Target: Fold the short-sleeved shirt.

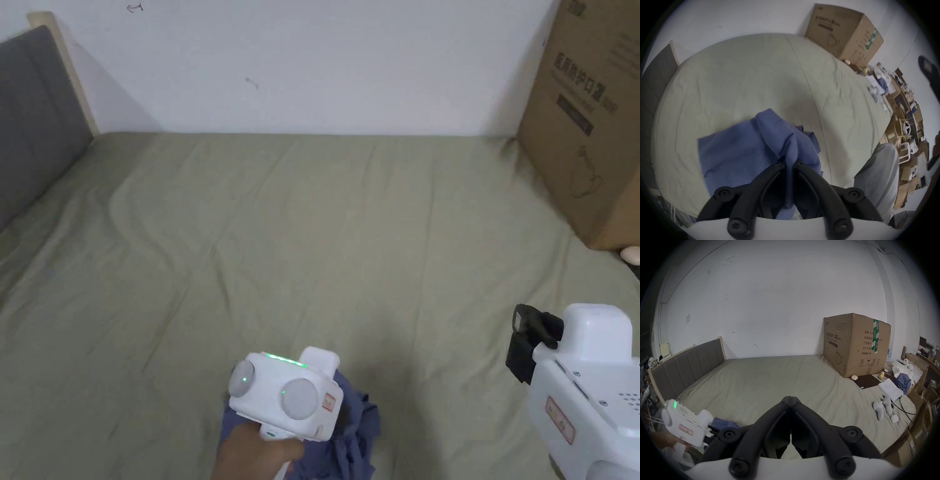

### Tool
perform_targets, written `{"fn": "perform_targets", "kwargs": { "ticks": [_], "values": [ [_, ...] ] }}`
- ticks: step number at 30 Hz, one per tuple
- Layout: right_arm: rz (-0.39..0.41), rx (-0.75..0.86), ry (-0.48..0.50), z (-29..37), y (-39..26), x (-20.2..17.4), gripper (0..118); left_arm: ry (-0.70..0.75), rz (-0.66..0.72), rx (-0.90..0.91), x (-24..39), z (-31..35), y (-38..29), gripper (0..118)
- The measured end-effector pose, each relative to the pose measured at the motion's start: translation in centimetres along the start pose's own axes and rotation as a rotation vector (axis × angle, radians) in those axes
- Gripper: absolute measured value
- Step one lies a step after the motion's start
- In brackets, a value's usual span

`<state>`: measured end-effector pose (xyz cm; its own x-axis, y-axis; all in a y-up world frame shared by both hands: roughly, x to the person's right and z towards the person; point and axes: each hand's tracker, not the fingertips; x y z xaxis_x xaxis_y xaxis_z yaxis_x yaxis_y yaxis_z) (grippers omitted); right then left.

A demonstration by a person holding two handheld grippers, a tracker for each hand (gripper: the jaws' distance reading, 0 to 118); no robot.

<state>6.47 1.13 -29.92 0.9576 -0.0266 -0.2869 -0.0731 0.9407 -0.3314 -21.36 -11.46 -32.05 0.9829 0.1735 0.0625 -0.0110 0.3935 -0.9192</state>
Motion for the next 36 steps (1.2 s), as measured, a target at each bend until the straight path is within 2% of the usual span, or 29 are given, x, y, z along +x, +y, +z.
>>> {"fn": "perform_targets", "kwargs": {
  "ticks": [2, 4, 6, 8, 9, 13, 16, 20, 22, 23, 24, 25, 26, 27, 30, 36],
  "values": [
    [-0.001, -0.01, -0.009, 0.1, -0.2, 0.4, 0, 0.015, -0.004, -0.012, 0.4, -1.4, -0.2, 7],
    [-0.006, -0.015, -0.02, 0.3, -0.5, 0.8, 0, 0.022, 0.008, -0.014, 0.6, -1.8, -0.6, 14],
    [-0.013, -0.017, -0.025, 0.4, -0.7, 1.1, 0, -0.008, 0.025, 0.005, 0.5, -1.2, -0.6, 40],
    [-0.017, -0.018, -0.028, 0.5, -0.6, 1.1, 0, -0.106, 0.055, 0.022, 0.4, -0.4, -0.4, 68],
    [-0.017, -0.017, -0.029, 0.5, -0.6, 1.1, 0, -0.15, 0.07, 0.038, 0.2, 0.5, -0.4, 74],
    [-0.016, -0.006, -0.026, 1.0, -0.2, 0.8, 0, -0.248, 0.101, 0.23, -1.2, 5.6, -0.3, 87],
    [-0.025, 0.002, -0.014, 1.1, 0.0, 0.5, 0, -0.204, 0.092, 0.353, -2.8, 8.7, -0.2, 90],
    [-0.03, 0.015, -0.001, 1.2, 0.3, 0.0, 0, -0.07, 0.071, 0.458, -5.0, 10.6, -0.6, 91],
    [-0.023, 0.017, 0.005, 1.2, 0.4, -0.3, 0, -0.057, 0.081, 0.495, -6.4, 10.7, -1.3, 89],
    [-0.02, 0.017, 0.007, 1.3, 0.4, -0.4, 0, -0.071, 0.084, 0.492, -6.9, 10.4, -1.5, 84],
    [-0.017, 0.017, 0.009, 1.3, 0.3, -0.5, 0, -0.08, 0.098, 0.493, -7.5, 10.2, -1.8, 72],
    [-0.015, 0.017, 0.013, 1.3, 0.3, -0.5, 0, -0.091, 0.126, 0.508, -8.0, 9.9, -2.3, 47],
    [-0.014, 0.016, 0.014, 1.3, 0.3, -0.6, 0, -0.099, 0.143, 0.513, -8.2, 9.5, -2.6, 7],
    [-0.012, 0.014, 0.015, 1.3, 0.2, -0.6, 0, -0.098, 0.165, 0.505, -8.7, 8.8, -2.9, 0],
    [-0.015, 0.008, 0.015, 1.1, 0.1, -0.6, 0, -0.129, 0.204, 0.469, -8.7, 6.9, -3.8, 0],
    [-0.012, -0.002, 0.009, 0.8, 0.1, -0.1, 0, -0.083, 0.123, 0.409, -5.2, 2.5, -4.7, 0]
  ]
}}
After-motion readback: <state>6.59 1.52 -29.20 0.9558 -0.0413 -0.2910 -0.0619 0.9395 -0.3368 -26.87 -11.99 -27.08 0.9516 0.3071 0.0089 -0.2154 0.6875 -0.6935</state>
